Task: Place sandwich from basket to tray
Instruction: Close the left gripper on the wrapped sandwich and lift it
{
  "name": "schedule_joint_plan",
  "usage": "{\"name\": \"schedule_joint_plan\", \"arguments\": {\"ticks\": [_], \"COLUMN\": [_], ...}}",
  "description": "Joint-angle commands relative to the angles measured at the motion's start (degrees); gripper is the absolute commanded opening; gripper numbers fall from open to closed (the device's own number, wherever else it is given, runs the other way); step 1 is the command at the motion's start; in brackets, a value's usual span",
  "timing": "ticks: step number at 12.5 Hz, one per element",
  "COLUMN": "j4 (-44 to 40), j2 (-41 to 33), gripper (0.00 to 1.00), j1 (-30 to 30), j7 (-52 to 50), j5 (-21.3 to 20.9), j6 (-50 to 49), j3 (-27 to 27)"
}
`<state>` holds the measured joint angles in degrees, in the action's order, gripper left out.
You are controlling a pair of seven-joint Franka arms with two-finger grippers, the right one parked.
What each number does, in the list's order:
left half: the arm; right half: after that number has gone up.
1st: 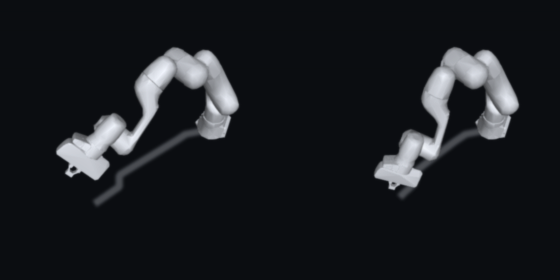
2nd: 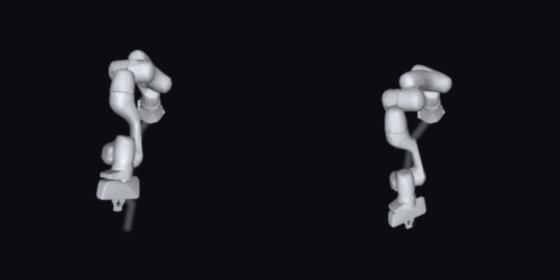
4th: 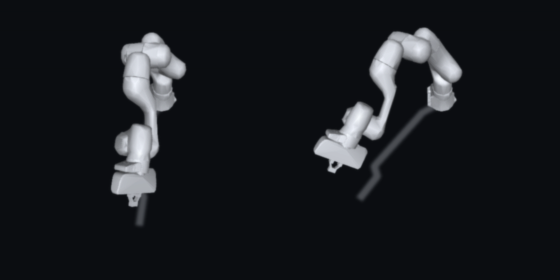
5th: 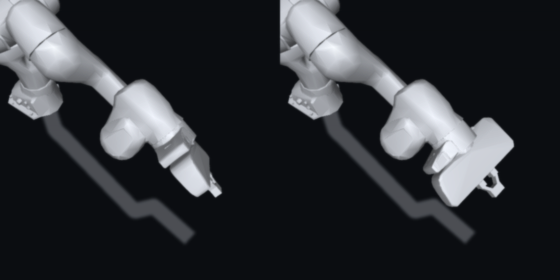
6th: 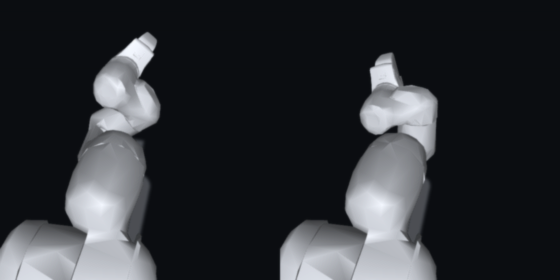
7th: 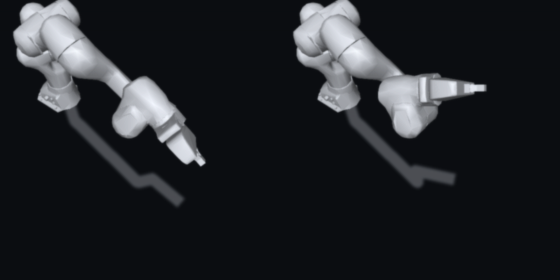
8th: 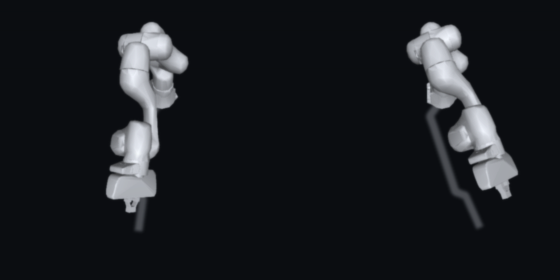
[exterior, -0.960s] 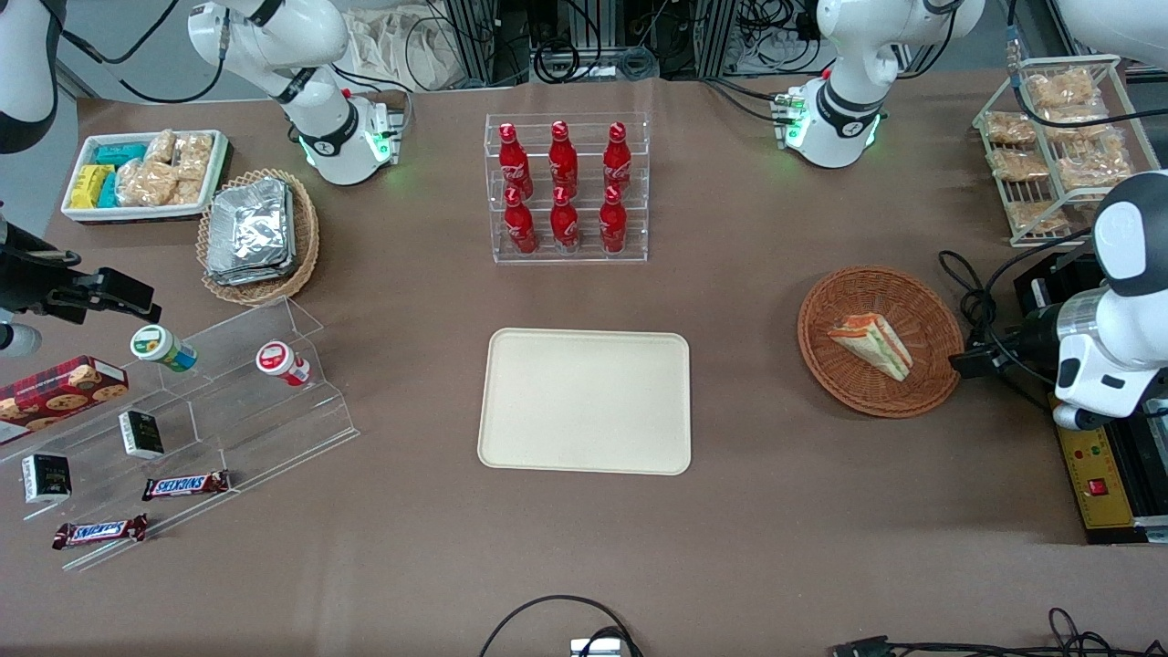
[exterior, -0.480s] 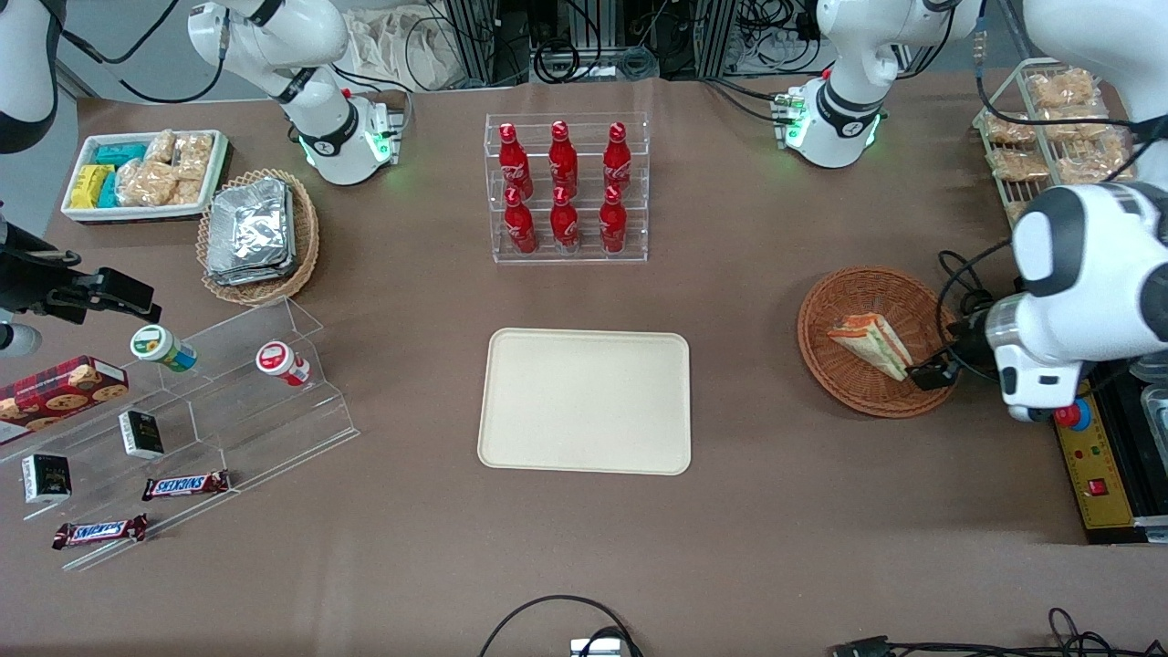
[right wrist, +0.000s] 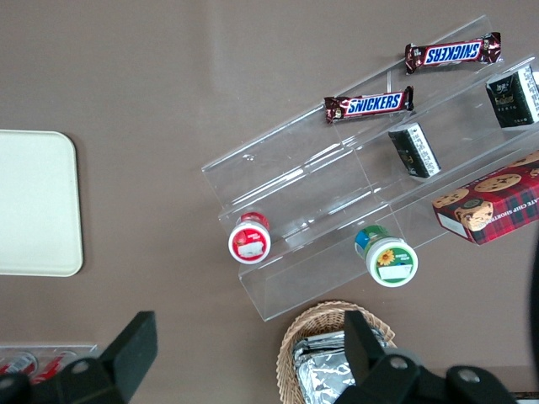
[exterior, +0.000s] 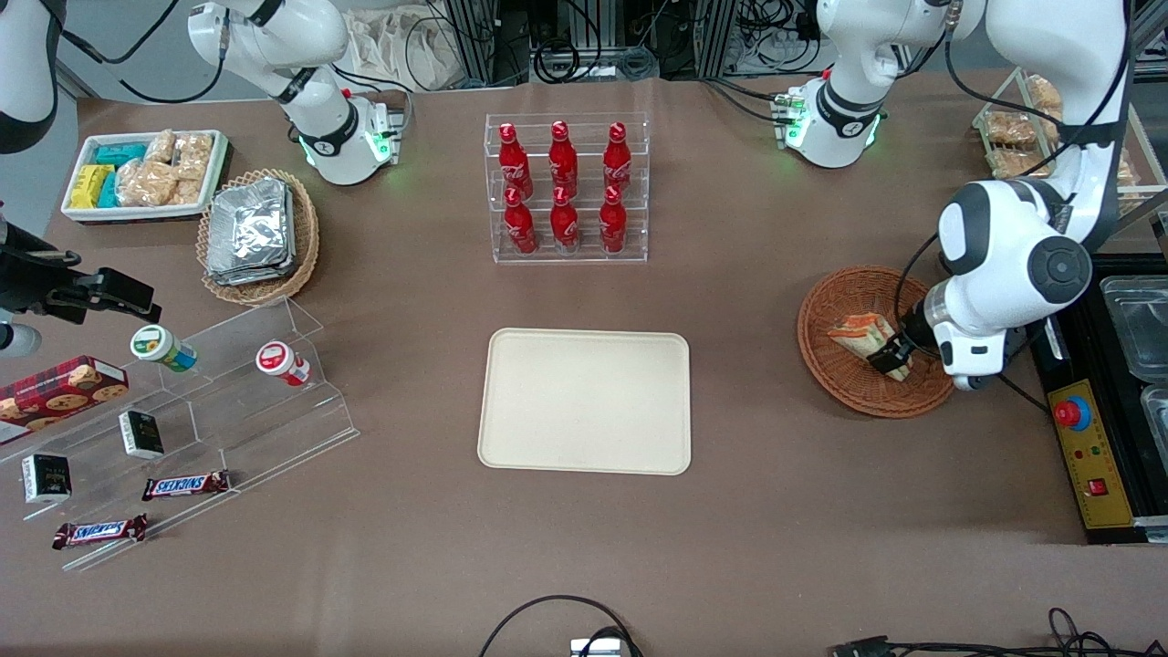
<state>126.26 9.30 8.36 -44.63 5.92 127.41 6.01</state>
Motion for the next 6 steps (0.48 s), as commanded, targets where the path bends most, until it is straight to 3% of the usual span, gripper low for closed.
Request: {"name": "schedule_joint_plan", "arguments": {"ticks": [1,6], "j4": [2.5,8.4], "j2": [-1.5,0.7], "gripper": [1.0,1.0], "j1": [0.2,0.2], "j7": [-0.8,-0.5], "j5": [0.6,0.2], "j6": [1.3,10.3], "j3": [0.2,0.2]}}
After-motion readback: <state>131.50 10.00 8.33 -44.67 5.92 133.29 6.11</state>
